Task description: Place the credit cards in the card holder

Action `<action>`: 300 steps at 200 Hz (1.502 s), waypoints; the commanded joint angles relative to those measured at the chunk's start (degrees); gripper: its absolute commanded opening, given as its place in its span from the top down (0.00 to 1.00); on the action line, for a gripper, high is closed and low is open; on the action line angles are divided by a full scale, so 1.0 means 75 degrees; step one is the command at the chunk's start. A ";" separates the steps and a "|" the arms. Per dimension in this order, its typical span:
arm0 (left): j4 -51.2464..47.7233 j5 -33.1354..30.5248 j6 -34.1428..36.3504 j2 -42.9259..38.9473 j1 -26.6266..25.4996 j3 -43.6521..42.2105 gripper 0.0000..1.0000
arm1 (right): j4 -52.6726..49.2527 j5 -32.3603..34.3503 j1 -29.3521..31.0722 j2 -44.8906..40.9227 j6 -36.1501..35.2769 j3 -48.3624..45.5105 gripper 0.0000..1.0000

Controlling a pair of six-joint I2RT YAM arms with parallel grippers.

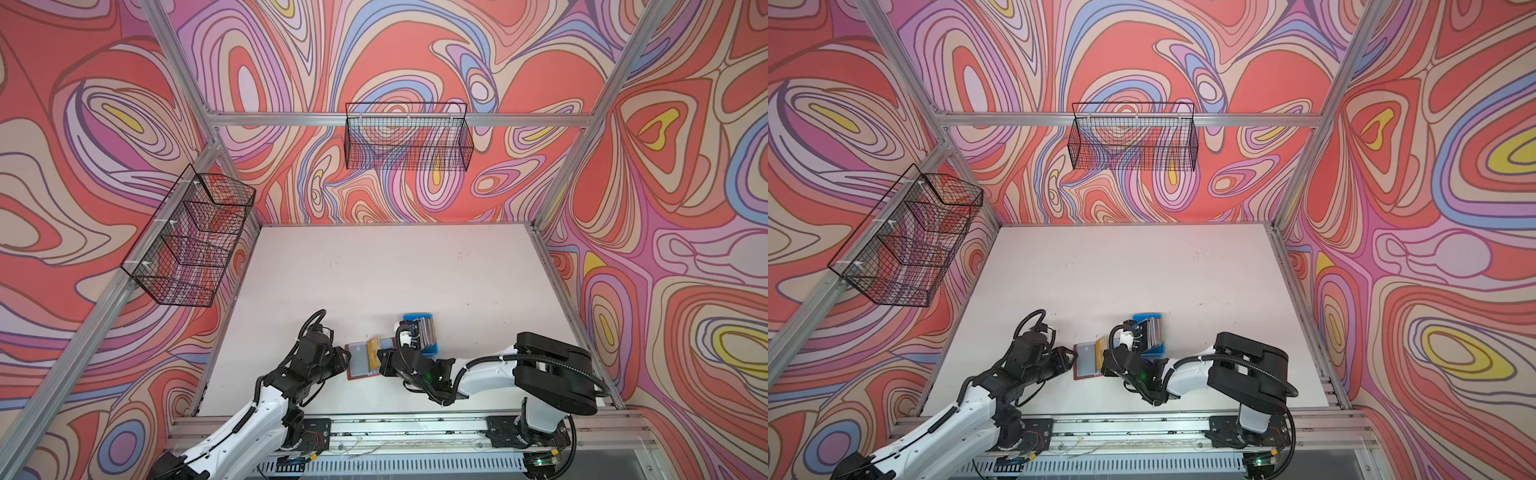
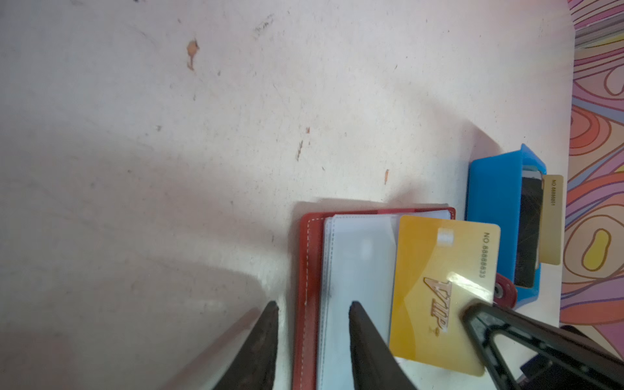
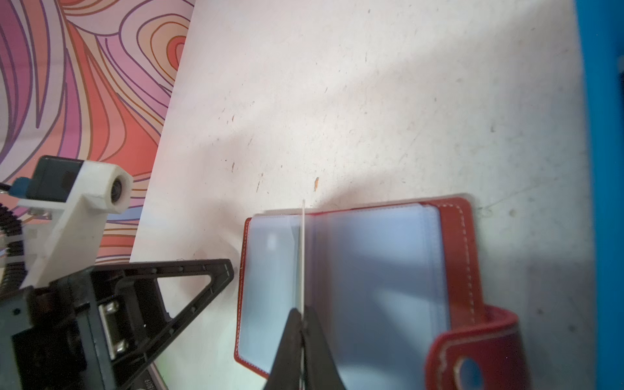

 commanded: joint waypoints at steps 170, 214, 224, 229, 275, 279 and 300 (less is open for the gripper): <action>0.0436 0.0394 -0.0042 0.0782 0.0056 -0.0107 0.64 | 0.1130 -0.0398 -0.0027 0.1076 0.1349 -0.0374 1.00; 0.0352 0.0529 -0.0166 0.0574 0.0058 -0.0233 0.64 | 0.0833 -0.0408 -0.0064 0.1283 0.1495 -0.0161 1.00; 0.0319 0.0510 -0.0165 0.0551 0.0052 -0.0249 0.64 | 0.0899 -0.0538 -0.0058 0.1339 0.1508 -0.0111 1.00; 0.0319 0.0501 -0.0165 0.0548 0.0053 -0.0247 0.64 | 0.0905 -0.0598 -0.0069 0.1346 0.1508 -0.0091 1.00; 0.0403 0.0577 -0.0176 0.0603 0.0056 -0.0299 0.64 | 0.0354 -0.0807 0.0066 0.1207 0.1694 -0.0034 1.00; 0.0412 0.0586 -0.0177 0.0606 0.0056 -0.0293 0.64 | 0.0194 -0.0792 0.0092 0.1202 0.1633 0.0045 1.00; 0.0439 0.0589 -0.0177 0.0629 0.0056 -0.0294 0.64 | -0.1033 -0.0737 0.0153 0.1229 0.1098 0.0765 1.00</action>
